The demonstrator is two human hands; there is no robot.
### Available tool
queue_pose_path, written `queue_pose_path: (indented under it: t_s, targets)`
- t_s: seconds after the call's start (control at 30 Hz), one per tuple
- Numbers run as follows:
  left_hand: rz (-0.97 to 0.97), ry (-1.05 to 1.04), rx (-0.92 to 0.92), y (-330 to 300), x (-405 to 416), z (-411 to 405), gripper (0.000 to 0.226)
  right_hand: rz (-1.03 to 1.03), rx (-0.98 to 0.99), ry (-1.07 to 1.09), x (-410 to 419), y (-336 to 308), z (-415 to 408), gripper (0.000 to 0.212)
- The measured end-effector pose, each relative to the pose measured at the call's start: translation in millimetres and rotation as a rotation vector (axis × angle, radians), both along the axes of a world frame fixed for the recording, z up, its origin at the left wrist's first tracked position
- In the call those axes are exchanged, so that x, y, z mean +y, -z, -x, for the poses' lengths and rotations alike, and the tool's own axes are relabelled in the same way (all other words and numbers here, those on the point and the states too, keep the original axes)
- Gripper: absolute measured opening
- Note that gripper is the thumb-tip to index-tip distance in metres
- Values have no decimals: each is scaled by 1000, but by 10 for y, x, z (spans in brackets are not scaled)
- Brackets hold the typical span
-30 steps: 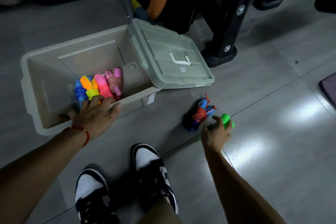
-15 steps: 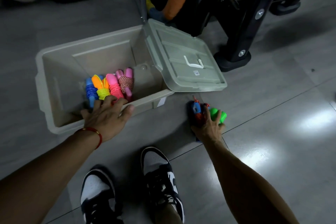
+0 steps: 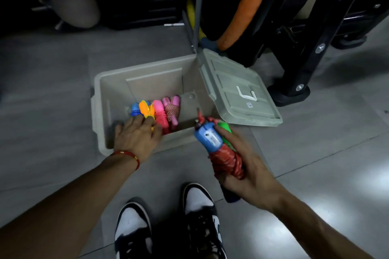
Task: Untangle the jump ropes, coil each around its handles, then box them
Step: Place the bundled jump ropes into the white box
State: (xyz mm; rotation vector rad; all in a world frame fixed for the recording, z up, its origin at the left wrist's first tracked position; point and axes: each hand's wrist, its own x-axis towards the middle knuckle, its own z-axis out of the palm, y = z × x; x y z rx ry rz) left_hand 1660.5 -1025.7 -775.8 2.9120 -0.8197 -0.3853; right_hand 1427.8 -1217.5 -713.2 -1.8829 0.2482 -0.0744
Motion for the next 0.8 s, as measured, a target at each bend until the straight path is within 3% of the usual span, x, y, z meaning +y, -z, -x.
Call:
queue_pose_path:
  t_s: [0.07,0.13,0.3,0.43,0.63,0.7,0.8]
  targets:
    - [-130,-26,-95,4,138,-34,52,115,4,-33,93,-235,-505,95]
    - [-212,-62,-72,57,205,-55,49,213,26,1,185,-293,-1102,90]
    - [-167,-98,-59,111,189,-50,60,314,401,66,41,548,-2394,85]
    - [-175,-104,-90,120,189,-28,62,287,572,109,-88,1159,-2743,85]
    - [-151,-94,-77,100,192,-34,59,461,707,-154,-231,1428,-2828,108]
    - [-164,-97,-62,74,194,-37,63,485,666,-85,-182,1313,-2835,96]
    - [-172,-104,-70,62,198,-36,61,698,380,31,-124,977,-2726,48]
